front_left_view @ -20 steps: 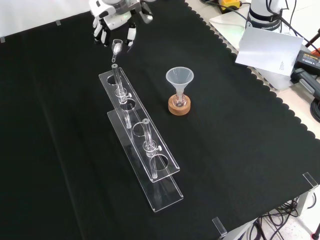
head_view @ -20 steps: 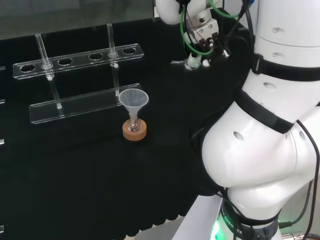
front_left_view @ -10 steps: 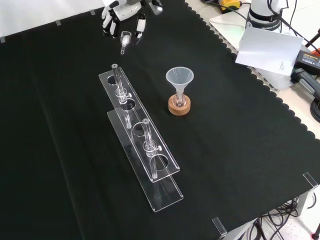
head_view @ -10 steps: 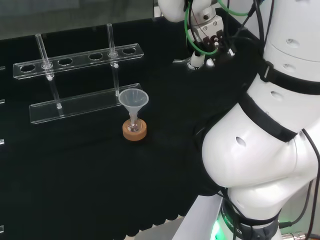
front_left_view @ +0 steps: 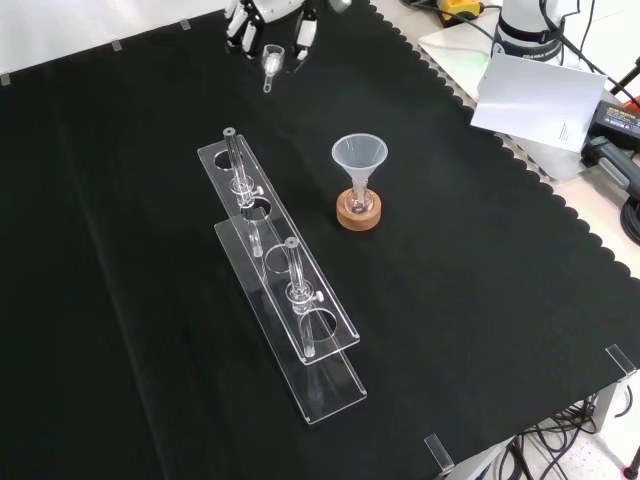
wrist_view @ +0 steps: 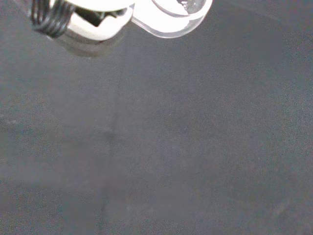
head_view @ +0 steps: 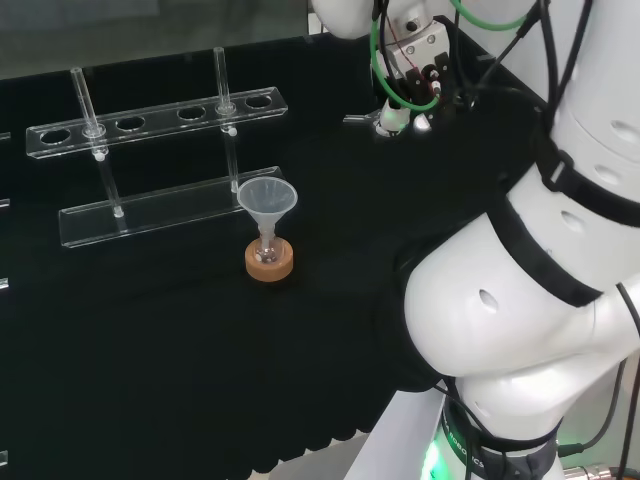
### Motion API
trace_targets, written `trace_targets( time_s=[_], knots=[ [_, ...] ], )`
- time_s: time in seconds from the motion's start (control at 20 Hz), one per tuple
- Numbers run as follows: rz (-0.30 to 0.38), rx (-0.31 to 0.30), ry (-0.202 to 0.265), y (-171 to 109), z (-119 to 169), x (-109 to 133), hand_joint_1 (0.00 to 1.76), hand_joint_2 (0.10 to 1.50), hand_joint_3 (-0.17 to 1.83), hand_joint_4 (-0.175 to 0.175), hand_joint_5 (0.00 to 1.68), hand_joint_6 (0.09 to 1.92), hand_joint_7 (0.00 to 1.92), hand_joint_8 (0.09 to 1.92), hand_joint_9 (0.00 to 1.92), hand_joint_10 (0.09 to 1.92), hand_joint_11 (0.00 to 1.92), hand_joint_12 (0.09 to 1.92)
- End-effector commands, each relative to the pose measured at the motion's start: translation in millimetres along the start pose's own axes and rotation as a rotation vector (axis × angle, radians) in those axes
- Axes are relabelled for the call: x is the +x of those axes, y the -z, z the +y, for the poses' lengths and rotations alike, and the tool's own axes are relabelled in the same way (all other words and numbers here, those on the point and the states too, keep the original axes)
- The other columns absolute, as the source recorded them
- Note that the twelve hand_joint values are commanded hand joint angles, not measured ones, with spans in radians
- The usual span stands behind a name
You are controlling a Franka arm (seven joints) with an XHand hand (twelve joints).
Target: Pour all the NaCl from the weighing funnel into the round-bottom flask.
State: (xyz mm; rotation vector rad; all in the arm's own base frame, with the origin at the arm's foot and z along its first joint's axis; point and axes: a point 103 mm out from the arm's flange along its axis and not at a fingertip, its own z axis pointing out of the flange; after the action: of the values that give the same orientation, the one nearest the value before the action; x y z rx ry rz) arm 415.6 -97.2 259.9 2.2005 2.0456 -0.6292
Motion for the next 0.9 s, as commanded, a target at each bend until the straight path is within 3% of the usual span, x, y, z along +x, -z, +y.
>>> trace_targets(
  time_s=[0.05,0.4,0.9],
  knots=[
    [-0.035,0.024,0.019,8.0,-42.9,30.6,1.12,0.71,0.54,0.175,1.28,0.62,0.65,0.64,0.98,0.34,0.80,1.06],
    [-0.057,0.025,0.037,14.7,-66.2,57.5,1.12,0.71,0.54,0.175,1.28,0.62,0.64,0.64,0.99,0.34,0.81,1.06],
    [-0.097,0.026,0.073,23.9,-73.2,93.2,1.12,0.71,0.54,0.175,1.28,0.62,0.64,0.65,0.99,0.34,0.82,1.05]
  ],
)
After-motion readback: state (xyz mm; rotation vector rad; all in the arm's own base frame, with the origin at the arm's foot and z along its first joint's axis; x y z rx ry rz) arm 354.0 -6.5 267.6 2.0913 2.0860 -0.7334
